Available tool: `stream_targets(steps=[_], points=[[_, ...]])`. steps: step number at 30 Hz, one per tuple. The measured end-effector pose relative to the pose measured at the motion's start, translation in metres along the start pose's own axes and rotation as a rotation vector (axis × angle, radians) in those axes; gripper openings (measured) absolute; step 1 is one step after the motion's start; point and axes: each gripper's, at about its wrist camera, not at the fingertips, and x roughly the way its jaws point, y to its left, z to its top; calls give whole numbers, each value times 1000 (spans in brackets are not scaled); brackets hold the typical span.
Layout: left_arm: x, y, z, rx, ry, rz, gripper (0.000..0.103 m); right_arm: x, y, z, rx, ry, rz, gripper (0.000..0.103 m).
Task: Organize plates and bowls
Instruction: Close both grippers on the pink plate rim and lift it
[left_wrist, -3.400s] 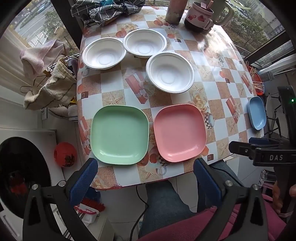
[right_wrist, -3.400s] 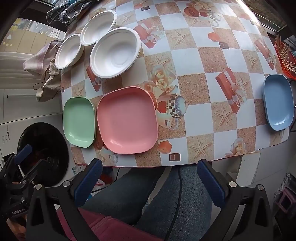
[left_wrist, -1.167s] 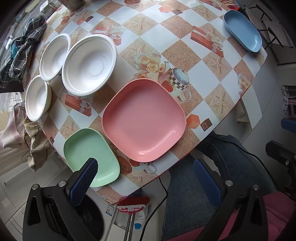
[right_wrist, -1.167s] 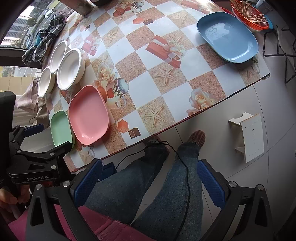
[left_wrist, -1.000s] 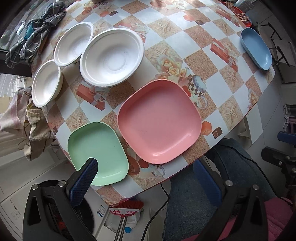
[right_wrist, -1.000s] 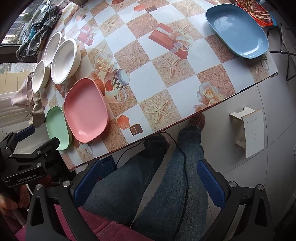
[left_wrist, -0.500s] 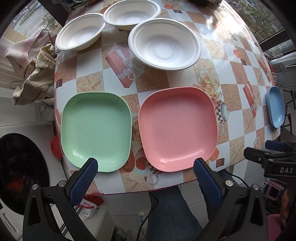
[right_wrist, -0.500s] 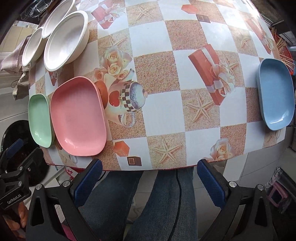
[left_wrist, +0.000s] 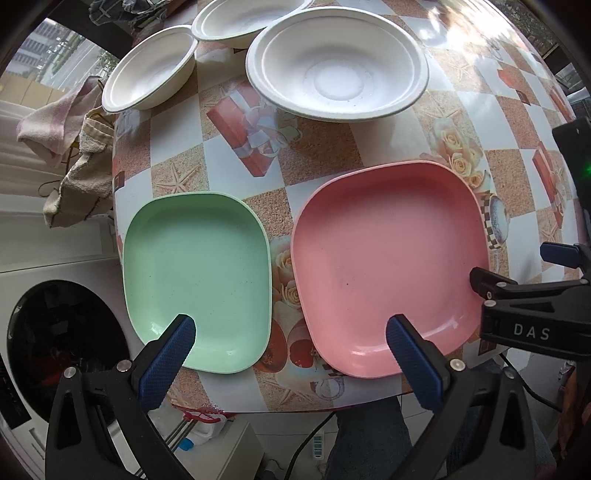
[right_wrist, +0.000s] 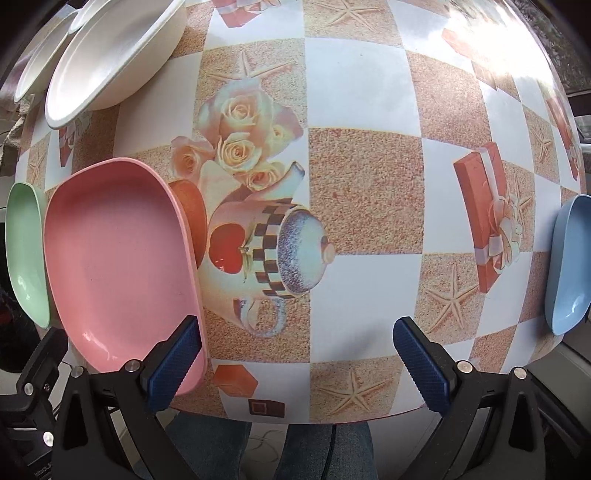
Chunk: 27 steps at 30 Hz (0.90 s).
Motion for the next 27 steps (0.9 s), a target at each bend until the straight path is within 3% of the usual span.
stream_targets(steps=[9, 13, 22, 27], points=[[9, -44, 7, 50, 1, -30, 103, 2, -87, -7, 163, 27, -11, 103], [11, -60, 7, 60, 2, -55, 103, 0, -105, -14, 163, 41, -13, 103], [24, -38, 1, -100, 11, -111, 103, 5, -74, 9, -11, 25, 6, 103], [38, -28, 4, -112, 39, -120, 103, 5, -55, 20, -67, 18, -14, 103]])
